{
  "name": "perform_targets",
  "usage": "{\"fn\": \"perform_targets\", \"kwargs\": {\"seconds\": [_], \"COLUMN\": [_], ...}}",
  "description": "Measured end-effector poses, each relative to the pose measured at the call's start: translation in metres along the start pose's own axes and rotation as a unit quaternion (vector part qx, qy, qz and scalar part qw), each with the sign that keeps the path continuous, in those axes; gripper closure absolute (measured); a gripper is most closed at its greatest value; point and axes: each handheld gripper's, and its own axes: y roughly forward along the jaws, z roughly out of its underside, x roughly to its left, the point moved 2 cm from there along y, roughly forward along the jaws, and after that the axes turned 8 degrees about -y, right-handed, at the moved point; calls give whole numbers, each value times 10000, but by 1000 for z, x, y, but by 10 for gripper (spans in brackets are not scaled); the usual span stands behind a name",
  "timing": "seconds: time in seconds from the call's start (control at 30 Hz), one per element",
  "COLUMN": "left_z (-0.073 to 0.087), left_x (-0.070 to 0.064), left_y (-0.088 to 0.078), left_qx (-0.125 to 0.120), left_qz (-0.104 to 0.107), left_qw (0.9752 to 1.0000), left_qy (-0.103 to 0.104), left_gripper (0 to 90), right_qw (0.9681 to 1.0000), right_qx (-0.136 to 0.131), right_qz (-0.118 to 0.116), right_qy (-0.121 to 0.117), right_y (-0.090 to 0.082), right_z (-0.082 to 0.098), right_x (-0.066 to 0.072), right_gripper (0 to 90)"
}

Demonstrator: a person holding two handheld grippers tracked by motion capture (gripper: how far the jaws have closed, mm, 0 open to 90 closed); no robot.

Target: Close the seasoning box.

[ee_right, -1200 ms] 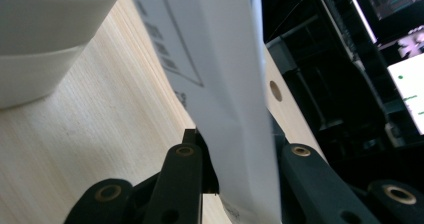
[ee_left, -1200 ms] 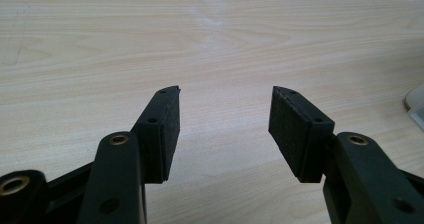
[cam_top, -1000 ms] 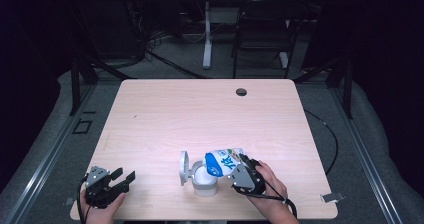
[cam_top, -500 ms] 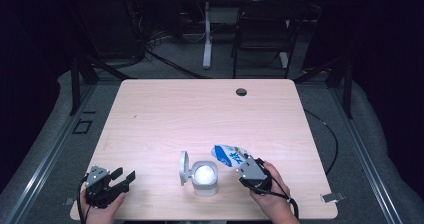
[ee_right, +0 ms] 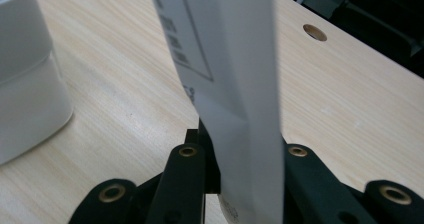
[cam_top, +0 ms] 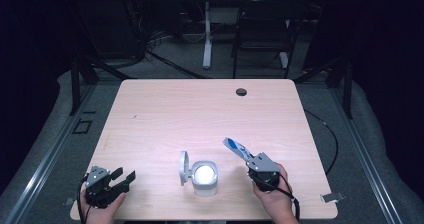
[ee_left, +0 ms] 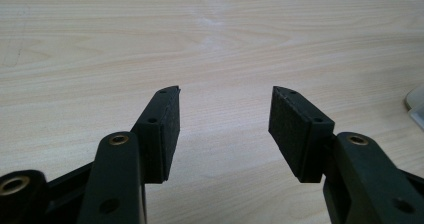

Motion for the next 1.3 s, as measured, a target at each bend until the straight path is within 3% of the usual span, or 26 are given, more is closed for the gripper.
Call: {"fn": "perform_targets", "kwargs": {"seconds": [0.17, 0.93, 1.3], "left_z": [0, 2, 3], "left_x": [0, -8, -7], "left_y": [0, 2, 1], "left_qx": [9, 29, 38], "left_qz": [-5, 47, 27], "left_qw": [10000, 9999, 9999], "left_qy": [-2, 116, 109], "left_gripper": [465, 465, 465], "right_qw": [9992, 9954, 9943], "right_qx": [-29, 56, 142], "right_qz": [-29, 51, 40], "right_qy": [395, 956, 1052], "right_y": [3, 12, 15], "right_z": [6, 35, 42], "right_x": [-6, -17, -19], "right_gripper": [798, 797, 794]}}
